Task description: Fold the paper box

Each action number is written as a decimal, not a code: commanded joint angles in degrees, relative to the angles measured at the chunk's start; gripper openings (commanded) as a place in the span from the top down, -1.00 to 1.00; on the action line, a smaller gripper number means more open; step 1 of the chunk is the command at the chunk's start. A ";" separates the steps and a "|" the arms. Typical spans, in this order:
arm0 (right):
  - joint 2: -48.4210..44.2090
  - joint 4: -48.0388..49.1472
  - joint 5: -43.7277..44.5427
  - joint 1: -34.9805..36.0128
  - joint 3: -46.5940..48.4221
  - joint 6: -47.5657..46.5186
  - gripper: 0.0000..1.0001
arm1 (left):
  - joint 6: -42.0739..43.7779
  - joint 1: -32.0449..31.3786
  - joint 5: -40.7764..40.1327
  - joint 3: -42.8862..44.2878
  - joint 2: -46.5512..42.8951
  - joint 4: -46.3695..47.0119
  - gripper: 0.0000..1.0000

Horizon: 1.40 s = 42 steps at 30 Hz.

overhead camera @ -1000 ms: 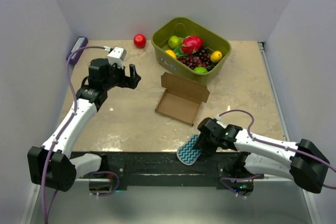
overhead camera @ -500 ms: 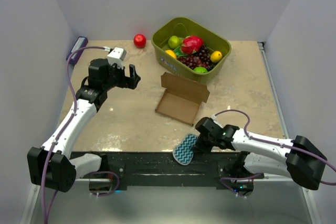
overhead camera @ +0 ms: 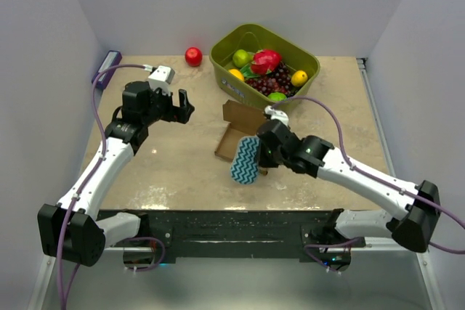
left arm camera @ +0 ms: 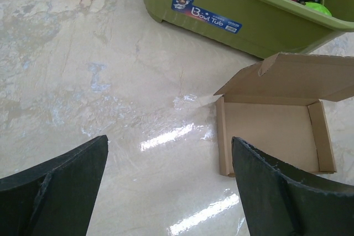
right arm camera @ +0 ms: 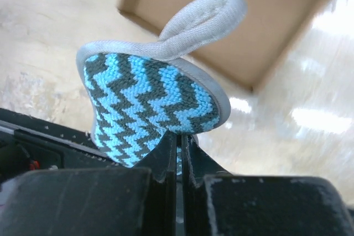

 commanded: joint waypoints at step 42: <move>43.33 -0.64 18.19 0.12 27.78 -72.24 1.00 | 1.64 0.25 1.64 -1.50 -2.51 2.27 -0.94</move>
